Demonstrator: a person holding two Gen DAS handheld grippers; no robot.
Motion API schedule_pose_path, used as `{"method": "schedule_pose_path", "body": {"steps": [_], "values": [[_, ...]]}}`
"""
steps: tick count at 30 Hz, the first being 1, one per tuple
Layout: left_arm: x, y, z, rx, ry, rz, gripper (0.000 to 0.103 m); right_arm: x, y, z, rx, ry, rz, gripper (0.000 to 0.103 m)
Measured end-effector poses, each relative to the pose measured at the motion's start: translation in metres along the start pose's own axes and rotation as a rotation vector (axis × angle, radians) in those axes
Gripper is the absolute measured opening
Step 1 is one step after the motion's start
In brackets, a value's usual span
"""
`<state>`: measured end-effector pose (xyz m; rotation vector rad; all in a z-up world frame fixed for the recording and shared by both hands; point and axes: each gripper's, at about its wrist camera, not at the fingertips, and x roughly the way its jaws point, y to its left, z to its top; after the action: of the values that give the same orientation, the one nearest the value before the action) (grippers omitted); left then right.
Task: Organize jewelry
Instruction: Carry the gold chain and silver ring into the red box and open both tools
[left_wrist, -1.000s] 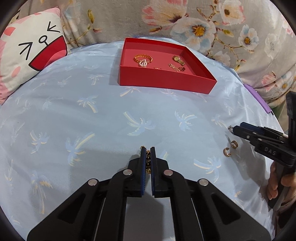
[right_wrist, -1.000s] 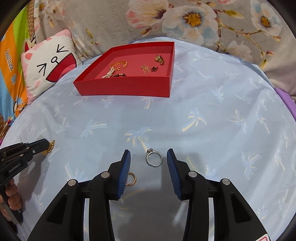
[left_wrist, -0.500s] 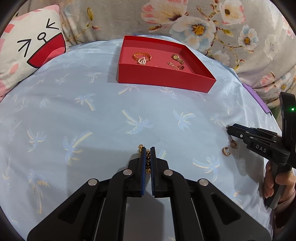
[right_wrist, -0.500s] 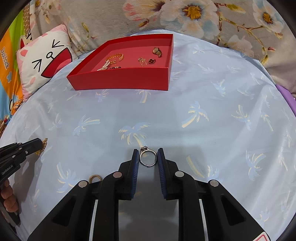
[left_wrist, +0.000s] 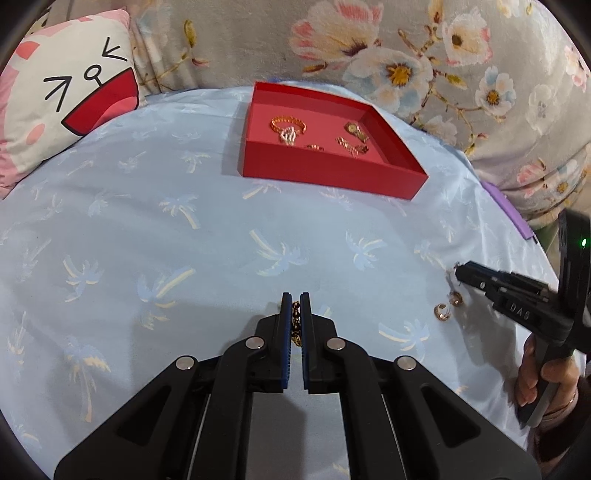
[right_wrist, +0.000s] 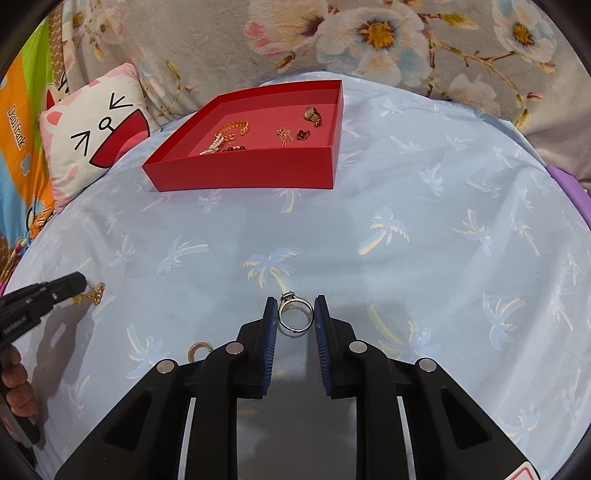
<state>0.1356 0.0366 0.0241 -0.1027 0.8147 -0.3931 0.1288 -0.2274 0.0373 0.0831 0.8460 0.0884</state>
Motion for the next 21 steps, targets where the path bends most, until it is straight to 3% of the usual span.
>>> {"method": "schedule_pose_path", "body": {"steps": [7,12,21], "values": [[-0.022,0.009,0.018,-0.045,-0.039,-0.019,0.003,-0.011,0.002,0.002,0.002,-0.023,0.014,0.018],[-0.034,0.004,0.036,-0.011,-0.058,-0.008,0.003,-0.028,0.006,0.013,-0.015,-0.067,0.019,0.018],[-0.041,-0.018,0.105,0.049,-0.102,-0.058,0.003,-0.043,0.004,0.073,-0.04,-0.122,0.07,0.018]]}}
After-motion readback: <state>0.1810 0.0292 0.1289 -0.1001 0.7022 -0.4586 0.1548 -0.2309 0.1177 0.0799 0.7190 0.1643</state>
